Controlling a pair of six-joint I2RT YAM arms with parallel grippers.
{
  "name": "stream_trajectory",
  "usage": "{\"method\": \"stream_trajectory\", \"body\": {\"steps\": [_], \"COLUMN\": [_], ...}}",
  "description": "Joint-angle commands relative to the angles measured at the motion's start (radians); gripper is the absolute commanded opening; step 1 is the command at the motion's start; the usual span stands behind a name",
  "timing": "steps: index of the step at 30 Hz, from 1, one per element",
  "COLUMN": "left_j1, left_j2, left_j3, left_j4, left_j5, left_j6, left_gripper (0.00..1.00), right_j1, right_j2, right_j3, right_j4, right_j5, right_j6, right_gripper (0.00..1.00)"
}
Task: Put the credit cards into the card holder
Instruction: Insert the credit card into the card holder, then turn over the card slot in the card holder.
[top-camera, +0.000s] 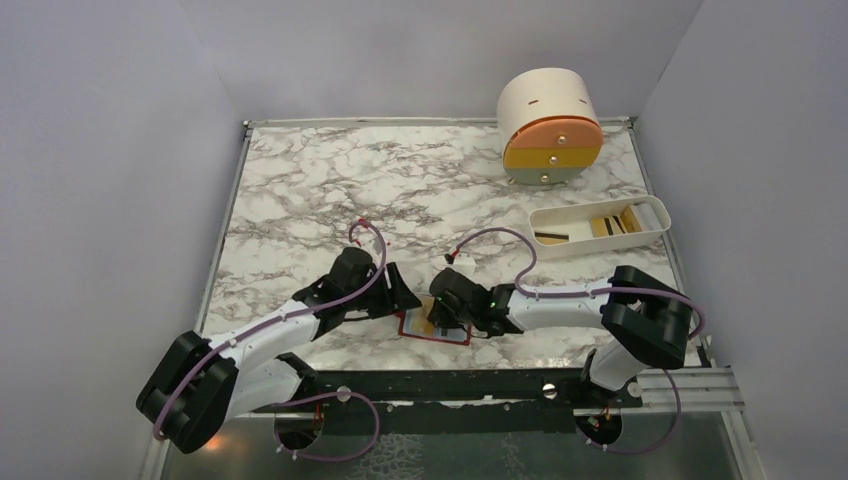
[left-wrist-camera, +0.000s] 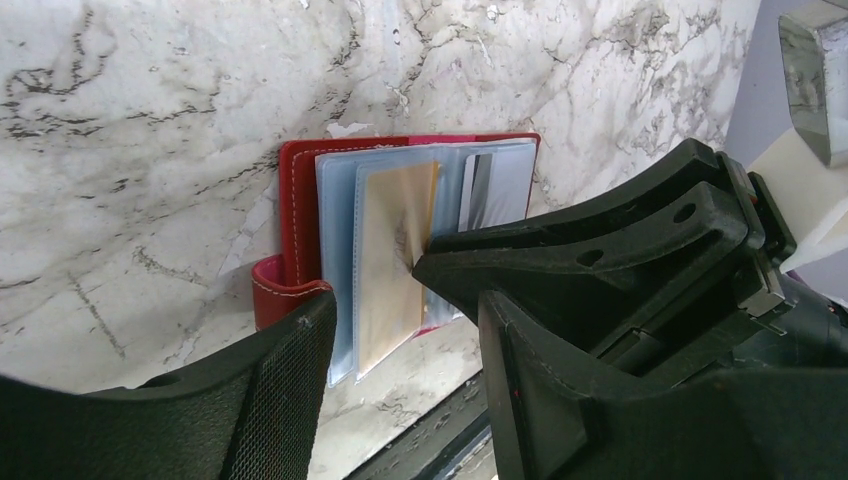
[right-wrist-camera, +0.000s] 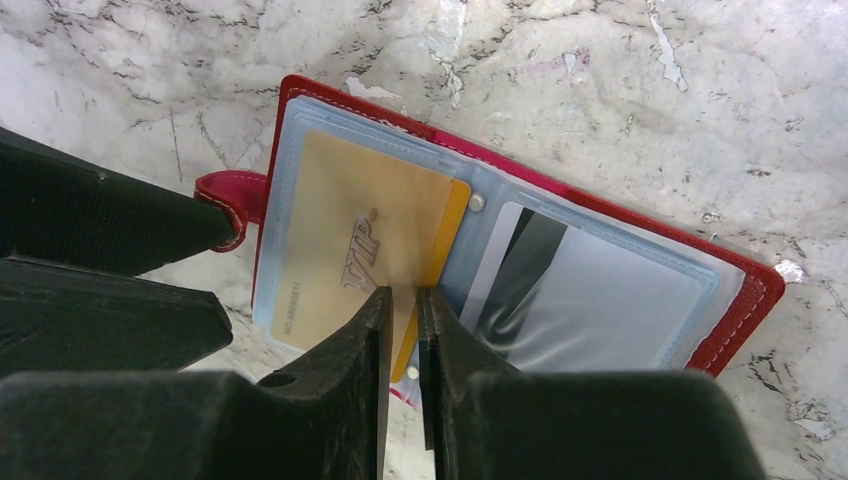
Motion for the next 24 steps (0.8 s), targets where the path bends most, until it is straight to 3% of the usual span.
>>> {"method": "stream_trajectory", "body": {"steps": [1, 24], "left_j1": [-0.003, -0.003], "left_j2": [0.032, 0.141], "left_j3": [-0.002, -0.048], "left_j4": [0.103, 0.239], "left_j5": [0.045, 0.084], "left_j6": [0.002, -0.025], "left_gripper": [0.56, 0.54], "right_j1": [0.007, 0.007], "right_j2": [0.015, 0.013], "right_j3": [-0.032, -0.062], "right_j4": [-0.008, 0.024], "right_j5": [0.025, 0.02], "right_j6": [0.015, 0.025], "right_gripper": [0.16, 0.15]}}
